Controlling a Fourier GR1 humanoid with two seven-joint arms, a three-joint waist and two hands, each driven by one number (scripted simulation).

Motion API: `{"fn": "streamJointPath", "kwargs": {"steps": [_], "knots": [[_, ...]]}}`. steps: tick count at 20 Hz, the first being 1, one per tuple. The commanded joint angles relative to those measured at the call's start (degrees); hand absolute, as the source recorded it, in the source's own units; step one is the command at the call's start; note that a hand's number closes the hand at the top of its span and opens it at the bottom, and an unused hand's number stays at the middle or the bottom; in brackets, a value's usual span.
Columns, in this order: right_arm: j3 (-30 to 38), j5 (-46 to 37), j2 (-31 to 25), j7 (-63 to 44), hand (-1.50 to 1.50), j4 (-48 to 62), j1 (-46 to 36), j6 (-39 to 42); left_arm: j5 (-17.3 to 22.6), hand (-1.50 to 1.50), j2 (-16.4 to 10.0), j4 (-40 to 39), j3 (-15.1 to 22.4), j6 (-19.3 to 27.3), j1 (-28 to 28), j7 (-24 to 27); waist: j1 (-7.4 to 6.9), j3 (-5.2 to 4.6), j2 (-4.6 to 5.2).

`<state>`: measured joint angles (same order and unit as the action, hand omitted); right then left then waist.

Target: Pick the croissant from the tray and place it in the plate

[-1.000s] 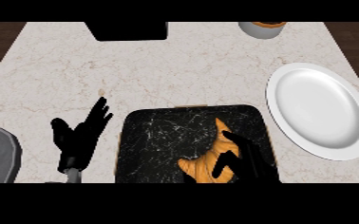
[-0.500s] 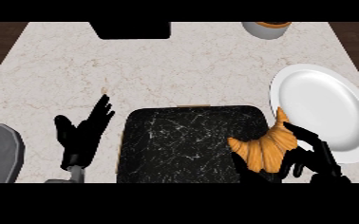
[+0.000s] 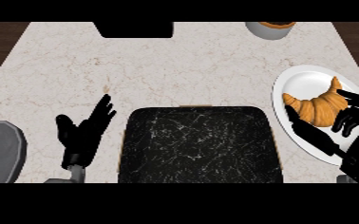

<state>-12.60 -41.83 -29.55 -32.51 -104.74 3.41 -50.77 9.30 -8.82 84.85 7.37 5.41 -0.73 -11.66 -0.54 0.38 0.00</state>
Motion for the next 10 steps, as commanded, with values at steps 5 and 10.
{"fn": "streamJointPath", "kwargs": {"steps": [5,10], "knots": [[9.93,27.17,-5.77,23.16,1.5,21.12,-9.22,0.25,-1.57,0.0,0.93,-4.43,0.31,-0.13,0.44,1.33,-0.11,-0.18,0.34],[13.79,32.47,-5.45,25.41,1.5,34.82,-13.38,9.09,0.55,0.0,-1.12,-4.49,-1.4,-3.23,-0.83,1.52,-0.95,-0.26,0.62]]}}
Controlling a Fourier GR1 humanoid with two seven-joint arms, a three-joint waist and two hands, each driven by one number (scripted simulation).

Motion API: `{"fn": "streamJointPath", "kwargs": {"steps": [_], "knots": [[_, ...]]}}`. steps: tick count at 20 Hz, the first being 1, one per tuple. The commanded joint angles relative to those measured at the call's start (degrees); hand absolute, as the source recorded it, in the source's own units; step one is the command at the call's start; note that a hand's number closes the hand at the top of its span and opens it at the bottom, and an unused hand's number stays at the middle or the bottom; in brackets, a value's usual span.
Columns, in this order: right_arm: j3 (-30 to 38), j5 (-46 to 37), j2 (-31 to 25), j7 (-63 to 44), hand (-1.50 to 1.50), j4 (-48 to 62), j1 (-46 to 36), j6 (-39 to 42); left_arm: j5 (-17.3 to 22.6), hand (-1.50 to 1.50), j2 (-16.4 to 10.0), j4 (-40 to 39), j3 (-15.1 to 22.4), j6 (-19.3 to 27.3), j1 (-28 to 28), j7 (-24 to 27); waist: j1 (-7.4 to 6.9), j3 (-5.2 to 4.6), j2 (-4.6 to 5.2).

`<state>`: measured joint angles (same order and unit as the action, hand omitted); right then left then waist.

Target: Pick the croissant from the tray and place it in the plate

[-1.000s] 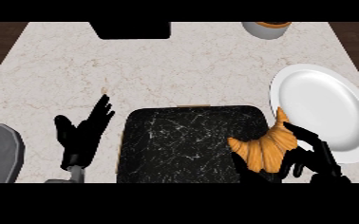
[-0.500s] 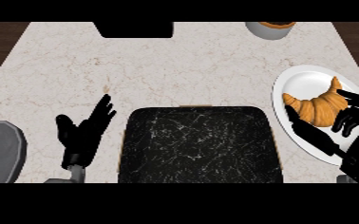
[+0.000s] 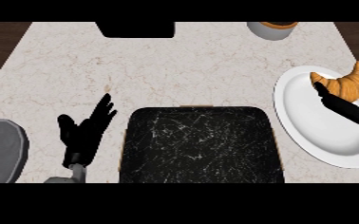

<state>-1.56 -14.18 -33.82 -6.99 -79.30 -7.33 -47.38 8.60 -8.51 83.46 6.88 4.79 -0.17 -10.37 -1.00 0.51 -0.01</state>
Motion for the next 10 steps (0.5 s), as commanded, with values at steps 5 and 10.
{"fn": "streamJointPath", "kwargs": {"steps": [5,10], "knots": [[-1.9,2.79,-2.2,2.17,-1.5,24.3,-9.18,16.85,1.19,0.0,-0.27,-2.39,-0.06,-2.34,1.19,-1.81,-1.83,-0.35,0.94],[4.14,9.53,1.11,19.39,-1.5,37.64,-16.21,23.78,-0.06,0.0,1.29,-0.35,1.55,-0.52,0.49,-4.05,-1.29,-0.25,0.74]]}}
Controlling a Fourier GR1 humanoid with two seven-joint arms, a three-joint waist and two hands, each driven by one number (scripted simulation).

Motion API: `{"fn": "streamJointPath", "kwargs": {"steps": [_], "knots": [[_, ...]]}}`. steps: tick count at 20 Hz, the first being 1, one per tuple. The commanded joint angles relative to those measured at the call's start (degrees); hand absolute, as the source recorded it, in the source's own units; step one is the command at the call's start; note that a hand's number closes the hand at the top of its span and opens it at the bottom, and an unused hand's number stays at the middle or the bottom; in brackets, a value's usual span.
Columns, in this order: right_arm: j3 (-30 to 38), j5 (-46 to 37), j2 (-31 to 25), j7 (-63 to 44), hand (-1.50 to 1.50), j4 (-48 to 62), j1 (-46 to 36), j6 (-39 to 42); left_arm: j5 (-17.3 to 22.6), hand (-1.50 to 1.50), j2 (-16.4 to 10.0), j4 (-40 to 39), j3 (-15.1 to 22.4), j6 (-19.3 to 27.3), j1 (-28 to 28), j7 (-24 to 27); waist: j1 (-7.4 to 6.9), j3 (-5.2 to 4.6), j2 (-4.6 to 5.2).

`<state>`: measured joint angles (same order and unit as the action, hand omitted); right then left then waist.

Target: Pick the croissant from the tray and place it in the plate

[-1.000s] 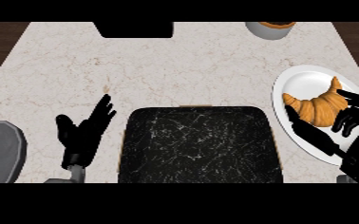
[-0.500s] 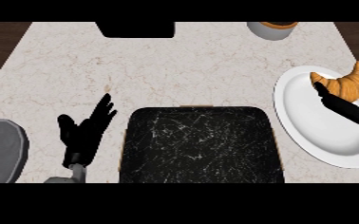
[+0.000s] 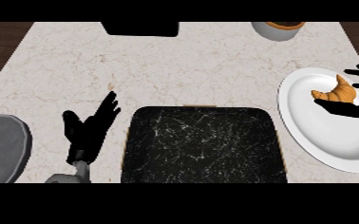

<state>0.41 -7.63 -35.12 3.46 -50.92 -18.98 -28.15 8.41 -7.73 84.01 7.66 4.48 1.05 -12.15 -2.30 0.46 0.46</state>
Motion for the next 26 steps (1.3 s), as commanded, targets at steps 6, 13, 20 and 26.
{"fn": "streamJointPath", "kwargs": {"steps": [6,13,20,26], "knots": [[13.58,13.0,4.98,25.75,-1.5,12.61,-5.67,6.81,0.37,0.0,-1.28,-3.07,-1.6,-1.12,-0.09,-1.1,1.33,-0.2,0.14],[20.23,19.38,1.08,27.79,-1.5,17.27,-3.67,17.32,-0.08,0.0,-0.3,0.21,-1.48,-0.25,-3.41,-1.72,2.05,-0.41,-0.39],[20.97,24.03,-3.8,28.36,-1.5,11.22,6.93,36.52,-1.55,0.0,1.5,-0.6,-1.06,1.12,-4.24,0.0,3.1,-0.49,-0.69],[21.94,22.95,-7.0,35.79,-1.5,16.55,11.32,44.84,-2.38,0.0,1.61,-2.62,-0.97,-0.62,-4.87,3.29,2.15,-0.41,-0.37]]}}
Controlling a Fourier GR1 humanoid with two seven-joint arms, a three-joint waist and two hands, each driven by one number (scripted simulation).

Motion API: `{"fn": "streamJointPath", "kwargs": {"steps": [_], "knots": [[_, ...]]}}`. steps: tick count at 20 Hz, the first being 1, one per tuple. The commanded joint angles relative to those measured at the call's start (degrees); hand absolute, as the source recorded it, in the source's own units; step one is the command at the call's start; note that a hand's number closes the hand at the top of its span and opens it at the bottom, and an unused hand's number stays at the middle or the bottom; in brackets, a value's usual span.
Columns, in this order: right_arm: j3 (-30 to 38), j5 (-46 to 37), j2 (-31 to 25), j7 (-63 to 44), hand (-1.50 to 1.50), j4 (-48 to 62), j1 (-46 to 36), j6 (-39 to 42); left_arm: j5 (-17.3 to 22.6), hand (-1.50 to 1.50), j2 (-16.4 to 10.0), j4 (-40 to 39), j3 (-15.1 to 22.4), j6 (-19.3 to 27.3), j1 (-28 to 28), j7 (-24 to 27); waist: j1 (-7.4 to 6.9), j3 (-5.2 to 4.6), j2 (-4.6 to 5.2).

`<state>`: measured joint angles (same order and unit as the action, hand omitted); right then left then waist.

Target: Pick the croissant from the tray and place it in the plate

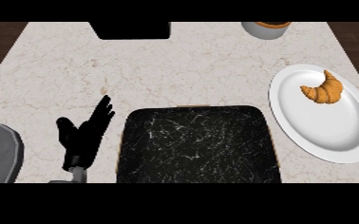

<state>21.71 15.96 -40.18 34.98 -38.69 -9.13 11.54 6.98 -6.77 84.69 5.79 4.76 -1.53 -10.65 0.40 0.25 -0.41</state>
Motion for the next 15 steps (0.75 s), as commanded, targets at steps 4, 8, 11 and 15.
{"fn": "streamJointPath", "kwargs": {"steps": [4,8,11,15], "knots": [[0.85,-0.48,-0.85,5.65,-1.5,-6.55,13.22,4.41,-0.58,0.0,0.05,-0.36,0.28,-0.34,-1.85,-2.41,0.15,-0.28,0.3],[1.15,-1.02,-1.06,5.01,-1.5,-12.2,19.65,4.84,0.23,0.0,0.62,-4.0,-1.9,0.12,4.52,-4.44,0.49,-0.31,0.35],[1.21,-2.28,0.75,6.01,-1.5,-14.44,22.23,3.71,1.22,0.0,-0.69,-4.54,-3.13,-2.13,2.91,-3.34,0.23,-0.29,0.36],[2.15,-3.8,3.19,6.69,-1.5,-16.3,23.92,1.88,-2.92,0.0,2.14,1.57,1.4,0.67,-3.13,-2.61,-0.22,-0.26,0.34]]}}
